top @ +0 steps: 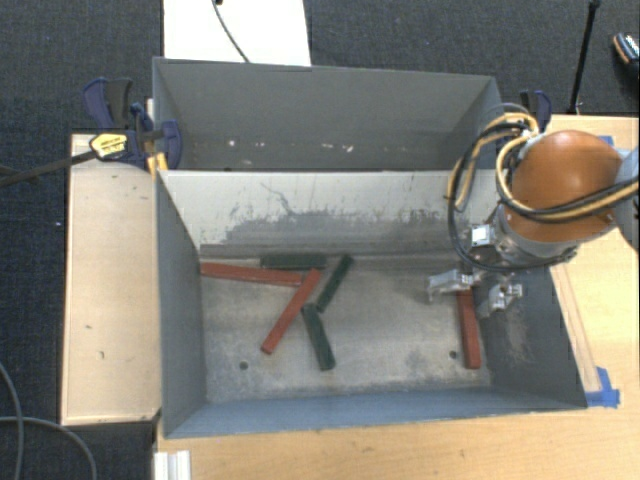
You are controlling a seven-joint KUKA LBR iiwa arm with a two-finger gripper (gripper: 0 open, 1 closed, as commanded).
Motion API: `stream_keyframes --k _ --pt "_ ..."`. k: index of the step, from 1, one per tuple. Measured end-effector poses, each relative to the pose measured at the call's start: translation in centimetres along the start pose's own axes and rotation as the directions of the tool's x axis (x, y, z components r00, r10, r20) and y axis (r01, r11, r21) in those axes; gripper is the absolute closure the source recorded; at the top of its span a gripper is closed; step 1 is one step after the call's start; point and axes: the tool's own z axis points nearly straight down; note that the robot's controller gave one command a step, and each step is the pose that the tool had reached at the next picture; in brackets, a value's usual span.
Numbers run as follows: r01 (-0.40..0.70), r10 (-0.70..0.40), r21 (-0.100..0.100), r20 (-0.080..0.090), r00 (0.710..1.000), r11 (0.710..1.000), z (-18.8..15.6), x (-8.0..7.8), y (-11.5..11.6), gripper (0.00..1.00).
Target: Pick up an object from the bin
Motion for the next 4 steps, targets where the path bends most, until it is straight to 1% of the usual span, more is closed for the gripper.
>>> stream_keyframes --k 1,2,3,4 --pt "-0.009 0.009 0.006 -0.007 1.000 1.000 0.0 0.6 -0.1 1.00" --pt "0.074 -0.074 0.012 -0.009 0.997 0.997 -13.9 0.2 3.0 1.00" --pt "0.457 -0.457 -0.005 -0.006 0.889 0.889 -8.1 -2.6 11.0 1.00" --pt "0.691 -0.691 -0.004 -0.008 0.723 0.723 -5.5 4.6 9.7 1.00"
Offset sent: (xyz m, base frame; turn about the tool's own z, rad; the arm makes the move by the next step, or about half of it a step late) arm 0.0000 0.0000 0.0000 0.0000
